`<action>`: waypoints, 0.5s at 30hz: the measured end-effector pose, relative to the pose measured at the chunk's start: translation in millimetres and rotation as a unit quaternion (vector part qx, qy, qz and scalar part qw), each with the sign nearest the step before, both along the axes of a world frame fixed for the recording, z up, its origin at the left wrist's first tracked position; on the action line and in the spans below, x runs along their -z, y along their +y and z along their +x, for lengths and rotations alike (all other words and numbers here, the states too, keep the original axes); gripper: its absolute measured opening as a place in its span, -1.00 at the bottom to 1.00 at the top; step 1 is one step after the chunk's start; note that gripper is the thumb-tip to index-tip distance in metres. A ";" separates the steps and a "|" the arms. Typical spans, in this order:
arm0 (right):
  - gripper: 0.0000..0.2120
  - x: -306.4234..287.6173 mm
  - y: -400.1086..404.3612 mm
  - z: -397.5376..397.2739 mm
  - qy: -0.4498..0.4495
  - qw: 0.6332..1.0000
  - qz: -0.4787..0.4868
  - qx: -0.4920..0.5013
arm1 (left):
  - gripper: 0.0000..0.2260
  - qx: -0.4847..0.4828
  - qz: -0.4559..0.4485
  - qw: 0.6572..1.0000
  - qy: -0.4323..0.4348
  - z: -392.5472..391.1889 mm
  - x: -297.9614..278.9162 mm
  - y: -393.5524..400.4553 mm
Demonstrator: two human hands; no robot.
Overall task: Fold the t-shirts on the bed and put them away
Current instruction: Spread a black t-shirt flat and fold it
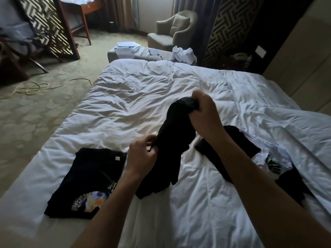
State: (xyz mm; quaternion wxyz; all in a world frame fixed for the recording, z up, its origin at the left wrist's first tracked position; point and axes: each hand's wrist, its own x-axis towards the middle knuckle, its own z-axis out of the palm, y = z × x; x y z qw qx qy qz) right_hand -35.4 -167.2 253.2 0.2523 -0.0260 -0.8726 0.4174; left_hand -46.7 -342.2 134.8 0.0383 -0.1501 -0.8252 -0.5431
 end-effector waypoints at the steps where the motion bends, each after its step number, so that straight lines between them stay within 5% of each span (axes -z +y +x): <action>1: -0.83 -0.2 3.5 2.3 -0.009 1.000 -0.023 0.018 | -0.79 -0.018 -0.020 0.999 -0.017 -5.1 4.4 -5.3; 4: -0.83 -13.1 10.4 13.7 -0.053 0.994 -0.099 0.003 | -0.83 -0.011 0.017 0.992 -0.124 -9.6 13.1 -19.4; 8: -0.63 -23.3 15.7 25.6 -0.098 0.966 -0.235 -0.031 | -0.86 -0.041 0.050 0.987 -0.145 -9.5 16.5 -21.2; 11: -0.71 -20.4 25.5 36.4 -0.108 0.939 -0.324 -0.039 | -0.90 -0.032 0.209 0.944 -0.252 -12.0 6.6 -28.2; 13: -0.85 -19.2 31.3 49.5 -0.150 0.913 -0.375 -0.059 | -0.81 -0.025 0.263 0.933 -0.244 -20.3 -10.8 -35.3; 15: -0.87 -23.4 33.7 70.8 -0.230 0.894 -0.374 -0.088 | -0.79 -0.008 0.233 0.956 -0.177 -27.8 -39.3 -43.6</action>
